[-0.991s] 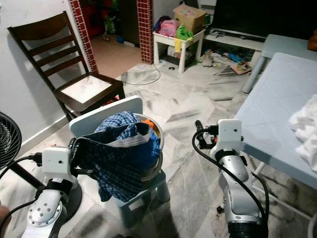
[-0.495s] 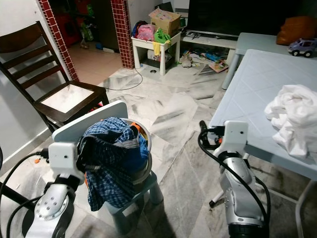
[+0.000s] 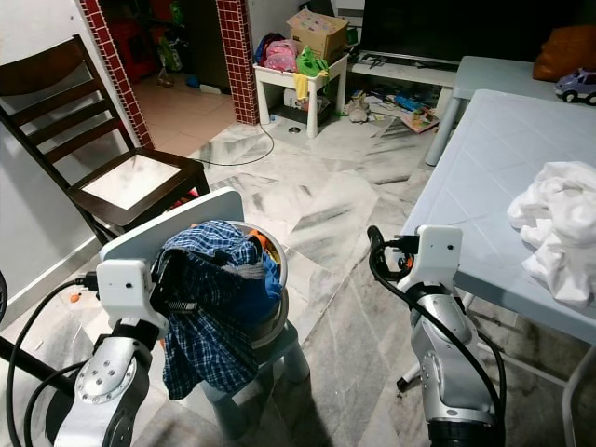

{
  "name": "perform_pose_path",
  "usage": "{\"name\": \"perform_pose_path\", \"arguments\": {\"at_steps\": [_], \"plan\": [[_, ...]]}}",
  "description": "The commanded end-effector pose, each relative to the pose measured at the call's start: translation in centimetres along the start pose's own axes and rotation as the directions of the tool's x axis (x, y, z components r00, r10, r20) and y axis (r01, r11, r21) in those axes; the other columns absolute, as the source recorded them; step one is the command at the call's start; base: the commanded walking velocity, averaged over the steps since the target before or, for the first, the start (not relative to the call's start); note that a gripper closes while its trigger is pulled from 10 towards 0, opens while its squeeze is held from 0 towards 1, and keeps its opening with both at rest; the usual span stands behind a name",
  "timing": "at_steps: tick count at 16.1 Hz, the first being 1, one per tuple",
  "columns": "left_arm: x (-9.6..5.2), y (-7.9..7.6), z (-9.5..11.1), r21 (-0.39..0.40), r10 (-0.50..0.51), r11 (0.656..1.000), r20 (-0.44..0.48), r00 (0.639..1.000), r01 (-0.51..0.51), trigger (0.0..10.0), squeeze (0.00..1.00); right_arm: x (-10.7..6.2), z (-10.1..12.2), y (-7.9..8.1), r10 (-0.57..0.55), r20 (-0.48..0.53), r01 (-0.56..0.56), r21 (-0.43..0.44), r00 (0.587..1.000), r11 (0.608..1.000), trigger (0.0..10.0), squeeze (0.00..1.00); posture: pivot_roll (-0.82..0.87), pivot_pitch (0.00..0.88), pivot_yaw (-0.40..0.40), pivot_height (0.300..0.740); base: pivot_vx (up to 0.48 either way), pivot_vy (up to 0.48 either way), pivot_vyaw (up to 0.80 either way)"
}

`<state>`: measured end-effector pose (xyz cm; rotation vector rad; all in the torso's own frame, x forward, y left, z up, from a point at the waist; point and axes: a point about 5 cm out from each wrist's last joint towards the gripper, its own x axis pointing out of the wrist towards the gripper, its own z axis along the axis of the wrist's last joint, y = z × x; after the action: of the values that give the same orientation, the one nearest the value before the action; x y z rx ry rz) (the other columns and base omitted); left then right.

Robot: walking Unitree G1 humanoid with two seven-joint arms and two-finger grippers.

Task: Hang hanger

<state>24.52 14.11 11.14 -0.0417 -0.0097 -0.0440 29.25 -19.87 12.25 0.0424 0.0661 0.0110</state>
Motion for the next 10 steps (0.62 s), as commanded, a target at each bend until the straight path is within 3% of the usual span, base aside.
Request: {"name": "perform_pose_path", "arguments": {"at_steps": [1, 5, 7, 10], "plan": [[0.15, -0.08, -0.06, 0.002, 0.006, 1.0, -0.012, 1.0, -0.006, 10.0, 0.0, 0.29, 0.42, 0.06, -0.006, -0.005, 0.006, -0.002, 1.0, 1.0, 10.0, 0.0, -0.07, 0.0, 0.047, 0.74, 0.0, 0.0, 0.0], [0.07, -0.29, -0.32, 0.005, -0.007, 1.0, -0.037, 0.999, 0.007, 10.0, 0.0, 0.67, 0.16, 0.21, -0.034, -0.048, 0.032, -0.025, 0.998, 0.999, 10.0, 0.0, -0.08, 0.0, 0.048, 0.74, 0.0, 0.0, 0.0], [0.09, -0.29, -0.38, 0.004, -0.009, 1.0, -0.046, 0.999, 0.009, 10.0, 0.0, 0.76, -0.01, 0.42, -0.016, -0.06, 0.016, -0.01, 0.998, 1.0, 10.0, 0.0, -0.08, 0.0, 0.048, 0.74, -0.259, 0.0, 0.0], [0.08, -0.44, -0.39, 0.0, -0.019, 1.0, -0.048, 0.999, 0.019, 10.0, 0.0, 0.82, 0.35, 0.76, 0.017, -0.019, -0.018, -0.057, 1.0, 0.998, 10.0, 0.0, -0.07, 0.0, 0.047, 0.74, -0.259, 0.0, 0.0]]}}
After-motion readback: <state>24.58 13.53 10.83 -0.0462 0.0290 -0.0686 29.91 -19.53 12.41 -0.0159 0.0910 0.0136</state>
